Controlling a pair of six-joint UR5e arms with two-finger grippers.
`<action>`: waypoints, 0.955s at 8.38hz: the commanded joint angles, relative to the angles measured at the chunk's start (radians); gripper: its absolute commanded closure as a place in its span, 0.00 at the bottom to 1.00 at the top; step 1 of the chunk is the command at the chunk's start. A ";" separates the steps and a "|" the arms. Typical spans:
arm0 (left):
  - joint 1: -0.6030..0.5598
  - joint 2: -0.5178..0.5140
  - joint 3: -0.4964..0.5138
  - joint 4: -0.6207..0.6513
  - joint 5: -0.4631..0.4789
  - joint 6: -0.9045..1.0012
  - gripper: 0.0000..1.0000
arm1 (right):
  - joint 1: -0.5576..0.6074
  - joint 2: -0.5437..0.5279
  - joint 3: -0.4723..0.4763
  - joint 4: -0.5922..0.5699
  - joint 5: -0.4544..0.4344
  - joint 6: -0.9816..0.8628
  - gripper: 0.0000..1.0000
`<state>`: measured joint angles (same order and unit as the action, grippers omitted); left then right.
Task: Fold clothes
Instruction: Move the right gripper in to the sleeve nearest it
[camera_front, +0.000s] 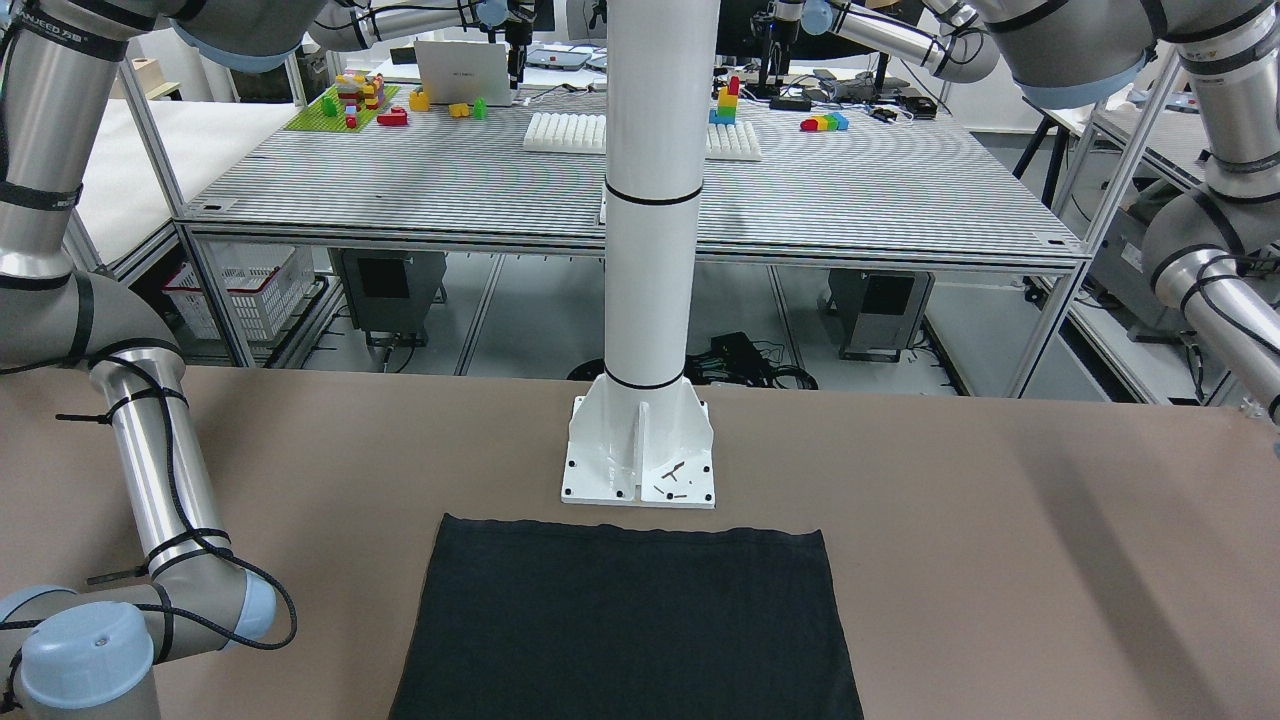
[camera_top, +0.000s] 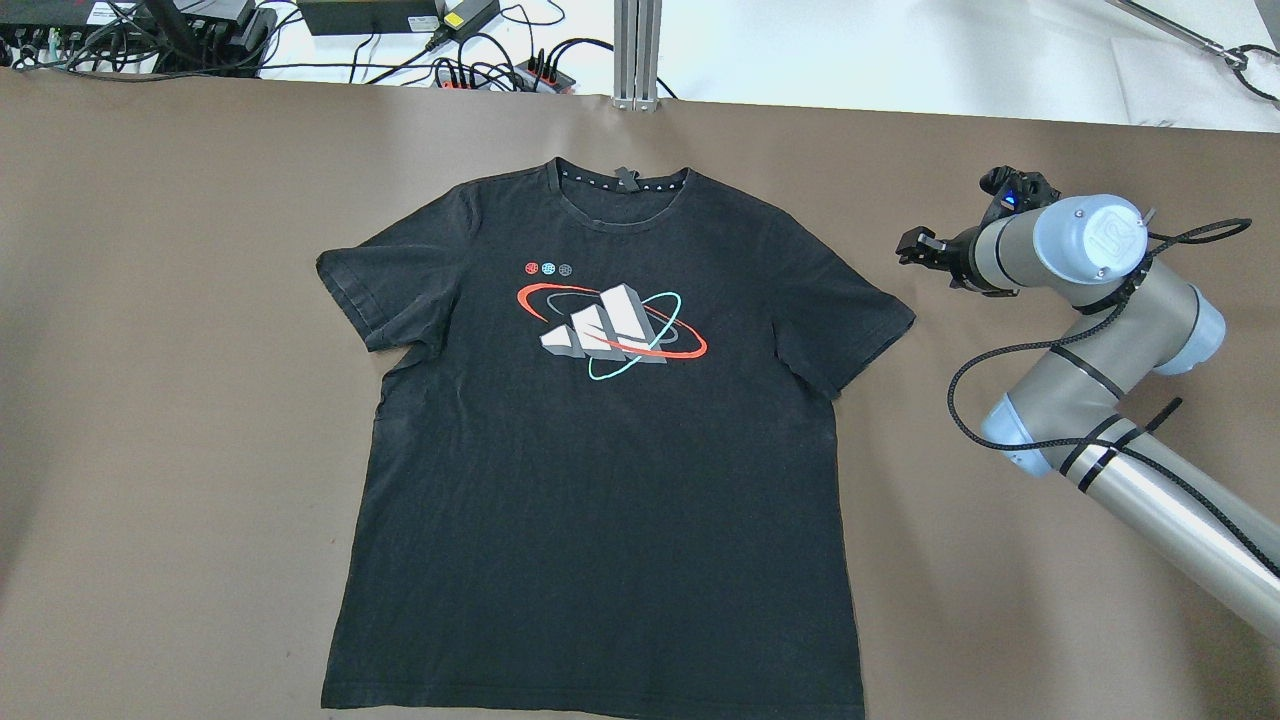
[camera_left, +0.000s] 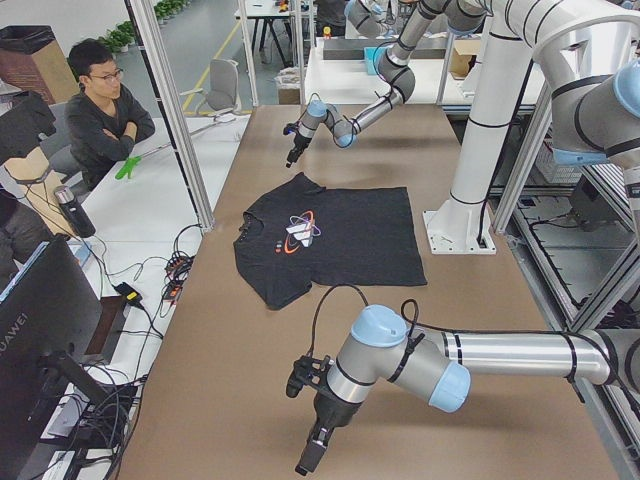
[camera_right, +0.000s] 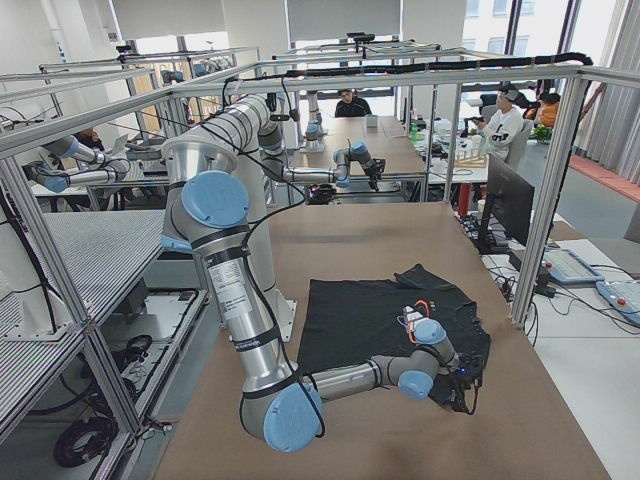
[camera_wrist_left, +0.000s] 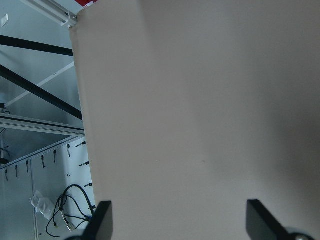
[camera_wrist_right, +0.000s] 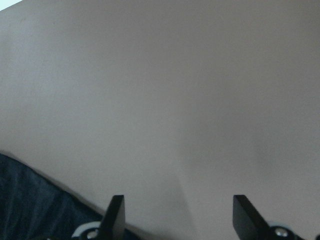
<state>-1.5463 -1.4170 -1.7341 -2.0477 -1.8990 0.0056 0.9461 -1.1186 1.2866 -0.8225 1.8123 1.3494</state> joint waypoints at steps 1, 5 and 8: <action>0.000 0.001 -0.001 0.001 0.006 -0.009 0.06 | -0.056 -0.016 0.039 0.002 0.009 -0.003 0.23; -0.006 0.006 -0.002 0.000 0.009 -0.009 0.06 | -0.084 -0.049 0.046 0.000 0.015 -0.028 0.36; -0.005 0.073 -0.064 0.000 0.009 -0.009 0.06 | -0.078 -0.069 0.086 -0.004 0.031 -0.084 0.63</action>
<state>-1.5507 -1.3811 -1.7616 -2.0478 -1.8900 -0.0030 0.8652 -1.1796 1.3396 -0.8220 1.8291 1.2860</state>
